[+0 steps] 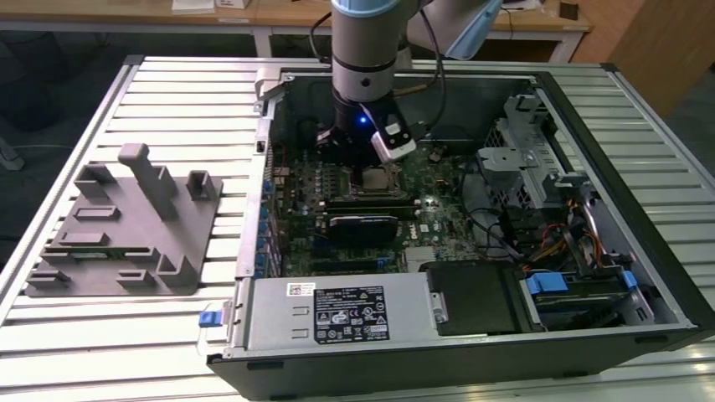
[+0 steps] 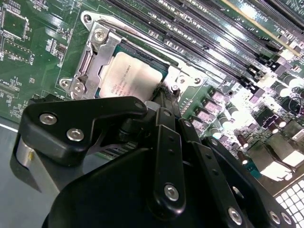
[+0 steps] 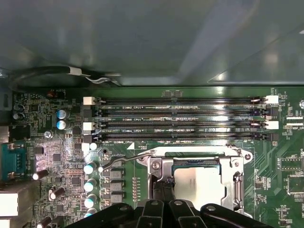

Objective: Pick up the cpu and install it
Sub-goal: 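Close the cpu cover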

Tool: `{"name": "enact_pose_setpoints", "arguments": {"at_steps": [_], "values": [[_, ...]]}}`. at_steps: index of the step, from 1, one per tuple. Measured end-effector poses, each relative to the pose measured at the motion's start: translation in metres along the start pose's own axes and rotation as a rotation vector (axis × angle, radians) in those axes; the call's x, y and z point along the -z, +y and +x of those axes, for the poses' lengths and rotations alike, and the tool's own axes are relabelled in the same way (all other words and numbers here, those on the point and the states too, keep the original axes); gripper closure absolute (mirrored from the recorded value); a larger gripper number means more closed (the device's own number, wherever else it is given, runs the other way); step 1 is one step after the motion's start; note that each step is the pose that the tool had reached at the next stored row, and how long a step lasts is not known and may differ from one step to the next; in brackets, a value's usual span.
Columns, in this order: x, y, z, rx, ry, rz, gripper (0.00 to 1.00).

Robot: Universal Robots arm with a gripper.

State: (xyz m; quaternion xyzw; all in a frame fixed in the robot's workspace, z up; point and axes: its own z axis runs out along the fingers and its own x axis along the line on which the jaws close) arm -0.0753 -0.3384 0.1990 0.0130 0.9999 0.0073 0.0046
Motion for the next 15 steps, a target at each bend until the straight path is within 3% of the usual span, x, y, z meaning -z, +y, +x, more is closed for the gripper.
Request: {"name": "enact_pose_setpoints", "arguments": {"at_steps": [15], "values": [[0.0000, -0.0030, 0.0005, 0.000, -0.0001, 0.0000, 0.89]]}}
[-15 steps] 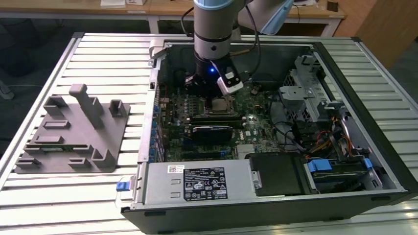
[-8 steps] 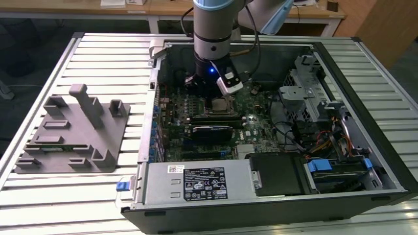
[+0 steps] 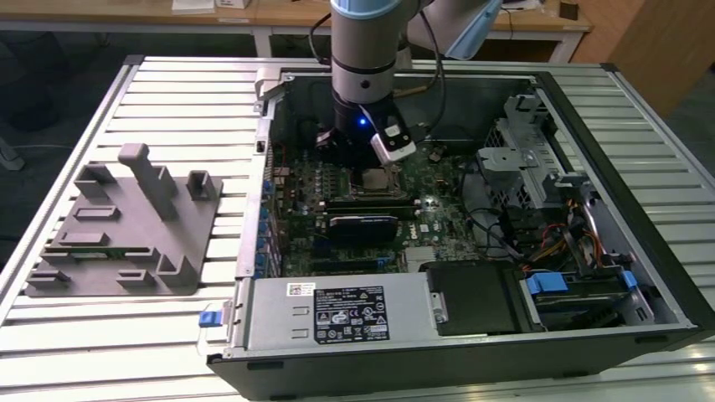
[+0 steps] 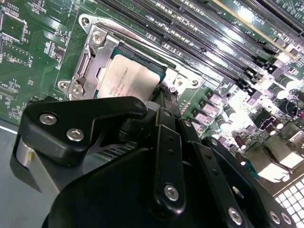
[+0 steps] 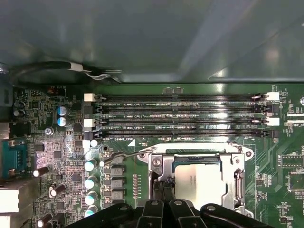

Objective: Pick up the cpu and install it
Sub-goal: 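Close the cpu cover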

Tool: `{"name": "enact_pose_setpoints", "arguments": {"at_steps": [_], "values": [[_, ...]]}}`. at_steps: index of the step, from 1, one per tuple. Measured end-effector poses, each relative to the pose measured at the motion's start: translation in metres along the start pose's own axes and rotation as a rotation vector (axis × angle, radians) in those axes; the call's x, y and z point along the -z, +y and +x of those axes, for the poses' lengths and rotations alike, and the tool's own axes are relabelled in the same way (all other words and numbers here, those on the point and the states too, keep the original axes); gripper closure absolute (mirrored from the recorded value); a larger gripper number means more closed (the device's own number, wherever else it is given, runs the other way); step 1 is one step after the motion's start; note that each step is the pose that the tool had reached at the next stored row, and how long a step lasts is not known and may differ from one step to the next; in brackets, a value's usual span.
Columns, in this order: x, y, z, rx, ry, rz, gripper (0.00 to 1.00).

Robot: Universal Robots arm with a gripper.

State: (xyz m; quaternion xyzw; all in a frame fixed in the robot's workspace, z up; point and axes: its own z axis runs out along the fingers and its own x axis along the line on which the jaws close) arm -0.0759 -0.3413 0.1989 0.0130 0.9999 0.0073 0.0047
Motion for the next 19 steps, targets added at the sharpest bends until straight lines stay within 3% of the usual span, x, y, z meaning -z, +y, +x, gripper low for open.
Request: {"name": "enact_pose_setpoints", "arguments": {"at_steps": [19], "values": [[0.0002, -0.0005, 0.0000, 0.000, 0.0000, 0.0000, 0.89]]}}
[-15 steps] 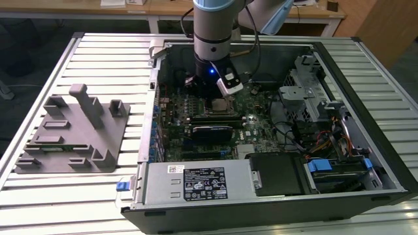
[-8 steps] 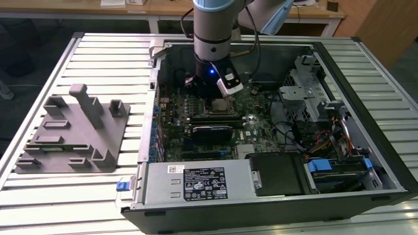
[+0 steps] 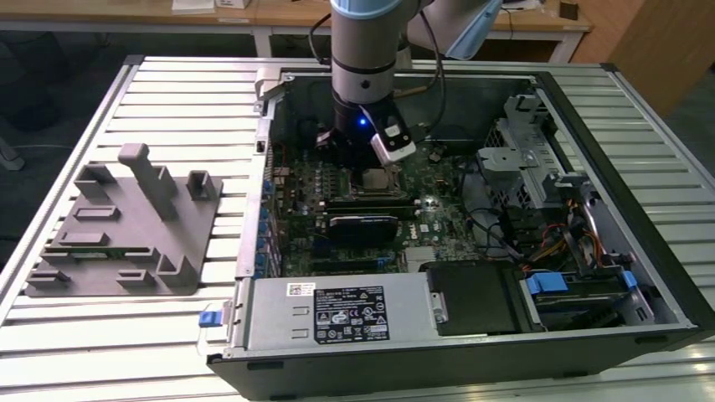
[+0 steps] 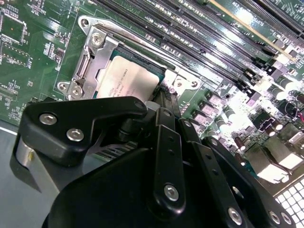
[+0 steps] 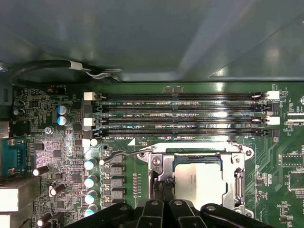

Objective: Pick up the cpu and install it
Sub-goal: 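Close the cpu cover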

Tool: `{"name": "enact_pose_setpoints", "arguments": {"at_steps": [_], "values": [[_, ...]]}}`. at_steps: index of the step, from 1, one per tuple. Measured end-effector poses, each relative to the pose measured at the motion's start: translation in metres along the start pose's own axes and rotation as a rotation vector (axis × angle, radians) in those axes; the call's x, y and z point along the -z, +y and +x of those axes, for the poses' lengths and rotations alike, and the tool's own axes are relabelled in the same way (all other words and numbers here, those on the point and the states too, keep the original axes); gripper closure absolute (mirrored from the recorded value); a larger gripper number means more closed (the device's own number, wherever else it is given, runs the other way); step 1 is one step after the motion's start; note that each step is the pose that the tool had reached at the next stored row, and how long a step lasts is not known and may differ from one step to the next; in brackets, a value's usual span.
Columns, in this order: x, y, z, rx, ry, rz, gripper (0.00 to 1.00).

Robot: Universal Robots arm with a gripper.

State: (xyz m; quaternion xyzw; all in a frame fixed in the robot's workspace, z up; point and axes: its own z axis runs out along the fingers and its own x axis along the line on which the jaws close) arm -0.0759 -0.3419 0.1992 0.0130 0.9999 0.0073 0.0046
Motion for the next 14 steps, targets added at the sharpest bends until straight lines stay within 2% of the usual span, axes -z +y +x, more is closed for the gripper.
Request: {"name": "enact_pose_setpoints", "arguments": {"at_steps": [9, 14], "values": [[0.0036, 0.0000, 0.0000, 0.000, 0.0000, 0.0001, 0.89], [0.0090, 0.0001, -0.0001, 0.000, -0.0001, 0.0000, 0.89]]}}
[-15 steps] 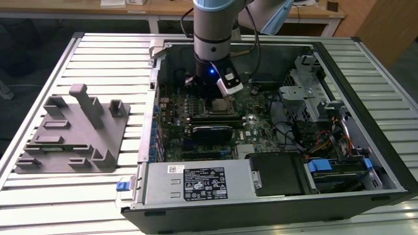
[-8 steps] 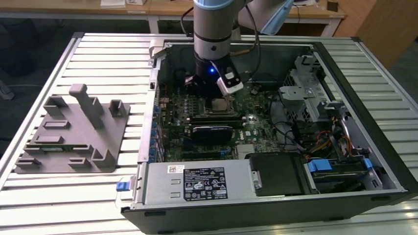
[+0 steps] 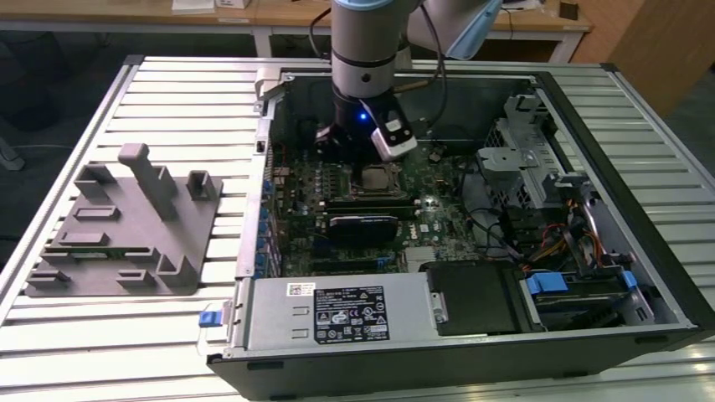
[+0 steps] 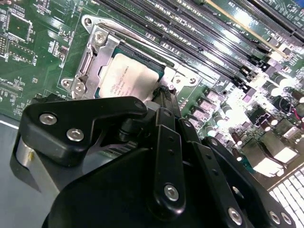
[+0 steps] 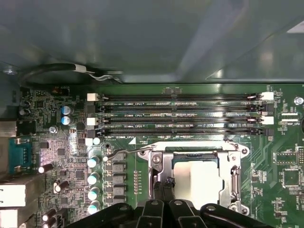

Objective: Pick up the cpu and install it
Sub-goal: 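Close the cpu cover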

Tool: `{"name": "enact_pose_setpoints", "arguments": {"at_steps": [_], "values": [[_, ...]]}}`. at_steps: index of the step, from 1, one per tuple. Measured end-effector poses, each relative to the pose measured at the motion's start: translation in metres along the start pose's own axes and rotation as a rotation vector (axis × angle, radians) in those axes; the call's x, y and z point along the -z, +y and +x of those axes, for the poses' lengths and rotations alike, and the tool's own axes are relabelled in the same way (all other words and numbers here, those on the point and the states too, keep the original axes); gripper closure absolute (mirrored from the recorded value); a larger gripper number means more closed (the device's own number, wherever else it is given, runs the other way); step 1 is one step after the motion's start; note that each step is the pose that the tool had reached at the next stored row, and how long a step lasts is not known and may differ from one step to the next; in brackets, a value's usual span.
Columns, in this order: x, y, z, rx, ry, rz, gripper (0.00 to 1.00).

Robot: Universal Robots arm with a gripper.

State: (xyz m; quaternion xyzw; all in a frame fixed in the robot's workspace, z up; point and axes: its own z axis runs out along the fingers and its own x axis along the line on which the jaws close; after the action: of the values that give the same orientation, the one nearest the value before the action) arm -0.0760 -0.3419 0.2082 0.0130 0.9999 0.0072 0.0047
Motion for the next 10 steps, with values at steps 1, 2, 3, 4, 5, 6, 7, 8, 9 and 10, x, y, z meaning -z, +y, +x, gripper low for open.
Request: {"name": "enact_pose_setpoints", "arguments": {"at_steps": [1, 2, 3, 4, 5, 6, 7, 8, 9, 10], "values": [[0.0013, 0.0000, 0.0000, 0.000, 0.0000, 0.0000, 0.89], [0.0026, 0.0000, 0.0000, 0.000, -0.0001, 0.0000, 0.89], [0.0041, 0.0000, 0.0000, 0.000, 0.0000, -0.0001, 0.89], [0.0057, 0.0001, 0.0000, 0.000, -0.0002, -0.0002, 0.89], [0.0073, 0.0001, -0.0001, 0.000, -0.0002, -0.0001, 0.89], [0.0090, 0.0001, -0.0001, 0.000, -0.0002, 0.0000, 0.89], [0.0124, 0.0002, -0.0001, 0.000, -0.0005, -0.0001, 0.89], [0.0143, 0.0002, -0.0002, 0.000, -0.0006, -0.0001, 0.89], [0.0162, 0.0002, -0.0002, 0.000, -0.0007, -0.0001, 0.89], [0.0182, 0.0003, -0.0002, 0.000, -0.0010, -0.0001, 0.89]]}}
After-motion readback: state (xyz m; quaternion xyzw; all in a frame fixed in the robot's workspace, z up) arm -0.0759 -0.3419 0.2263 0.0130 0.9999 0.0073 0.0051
